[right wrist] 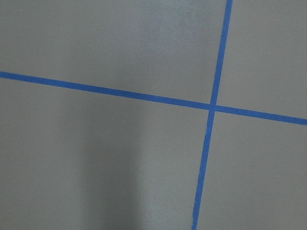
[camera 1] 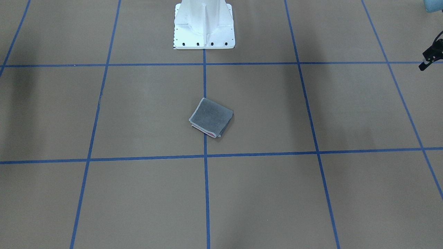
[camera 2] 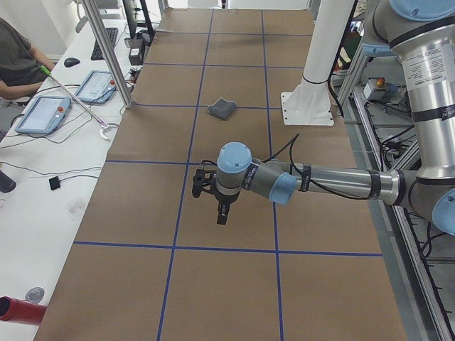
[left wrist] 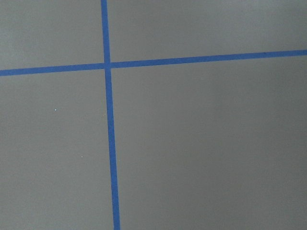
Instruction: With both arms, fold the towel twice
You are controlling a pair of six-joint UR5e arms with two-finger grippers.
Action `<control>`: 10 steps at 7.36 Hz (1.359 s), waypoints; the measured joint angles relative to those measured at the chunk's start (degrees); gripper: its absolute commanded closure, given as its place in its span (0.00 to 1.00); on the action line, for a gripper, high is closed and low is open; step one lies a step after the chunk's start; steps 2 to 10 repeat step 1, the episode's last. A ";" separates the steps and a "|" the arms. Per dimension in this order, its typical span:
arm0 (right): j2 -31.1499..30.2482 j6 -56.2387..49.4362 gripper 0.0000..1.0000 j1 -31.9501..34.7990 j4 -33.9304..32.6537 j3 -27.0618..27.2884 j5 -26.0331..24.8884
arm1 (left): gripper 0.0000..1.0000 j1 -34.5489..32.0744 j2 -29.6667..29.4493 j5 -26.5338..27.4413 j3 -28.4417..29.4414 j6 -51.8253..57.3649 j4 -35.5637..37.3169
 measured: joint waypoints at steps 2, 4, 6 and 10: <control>-0.26 -0.05 0.00 0.02 0.01 0.04 -0.02 | 0.00 0.03 -0.82 -0.12 0.64 -0.05 0.25; -0.26 -0.05 0.00 0.02 0.01 0.04 -0.02 | 0.00 0.03 -0.82 -0.12 0.64 -0.05 0.25; -0.26 -0.05 0.00 0.02 0.01 0.04 -0.02 | 0.00 0.03 -0.82 -0.12 0.64 -0.05 0.25; -0.26 -0.05 0.00 0.02 0.01 0.04 -0.02 | 0.00 0.03 -0.82 -0.12 0.64 -0.05 0.25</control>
